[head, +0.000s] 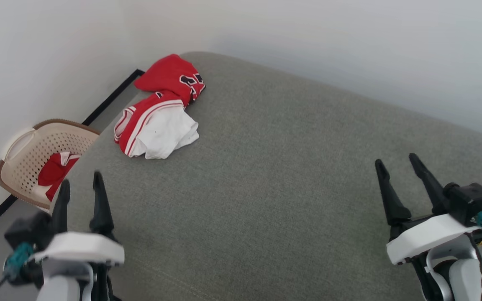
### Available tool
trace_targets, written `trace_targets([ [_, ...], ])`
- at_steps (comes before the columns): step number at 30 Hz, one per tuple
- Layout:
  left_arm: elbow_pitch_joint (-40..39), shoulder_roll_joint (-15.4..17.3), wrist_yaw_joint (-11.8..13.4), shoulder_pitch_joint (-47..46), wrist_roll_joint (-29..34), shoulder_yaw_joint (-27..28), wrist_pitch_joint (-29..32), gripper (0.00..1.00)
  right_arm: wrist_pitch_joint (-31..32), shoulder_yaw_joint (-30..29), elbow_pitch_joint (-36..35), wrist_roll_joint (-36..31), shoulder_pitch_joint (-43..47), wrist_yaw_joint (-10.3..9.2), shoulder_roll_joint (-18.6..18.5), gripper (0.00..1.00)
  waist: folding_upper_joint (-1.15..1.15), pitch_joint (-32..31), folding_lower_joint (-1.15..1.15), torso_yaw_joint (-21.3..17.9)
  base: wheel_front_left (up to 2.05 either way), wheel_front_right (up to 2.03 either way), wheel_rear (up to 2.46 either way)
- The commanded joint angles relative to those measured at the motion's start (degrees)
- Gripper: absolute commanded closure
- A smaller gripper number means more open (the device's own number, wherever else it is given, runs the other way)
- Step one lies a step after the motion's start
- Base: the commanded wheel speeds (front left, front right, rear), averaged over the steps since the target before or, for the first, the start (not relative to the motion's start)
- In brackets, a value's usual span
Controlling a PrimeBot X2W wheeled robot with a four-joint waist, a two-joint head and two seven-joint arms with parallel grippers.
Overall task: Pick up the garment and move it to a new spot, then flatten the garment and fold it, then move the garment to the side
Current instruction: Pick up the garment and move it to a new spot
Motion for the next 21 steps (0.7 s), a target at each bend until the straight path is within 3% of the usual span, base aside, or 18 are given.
trace_targets([
  [1, 0.58, 0.1, -0.27, -1.89, -0.29, 0.07, -0.23, 0.0, 0.35, -0.28, -0.51, -0.1, -0.36, 0.01, -0.15, 0.0, 0.0, 1.07, 0.0, -0.15, 0.0, 0.0, 0.0],
  [13, 12.69, 2.68, -2.55, -19.96, -0.14, 0.88, -0.33, 0.0, 3.41, -1.53, -5.87, -1.2, -2.82, 0.01, -2.52, 0.0, 0.0, 8.24, 0.0, -3.84, 0.0, 0.0, 0.0],
  [21, 25.48, 5.01, -4.58, -31.93, -1.34, 2.25, -0.33, 0.0, 6.27, -0.98, -10.54, -1.19, -5.3, 0.01, -4.74, 0.0, 0.0, 13.72, 0.0, -7.08, 0.0, 0.0, 0.0],
])
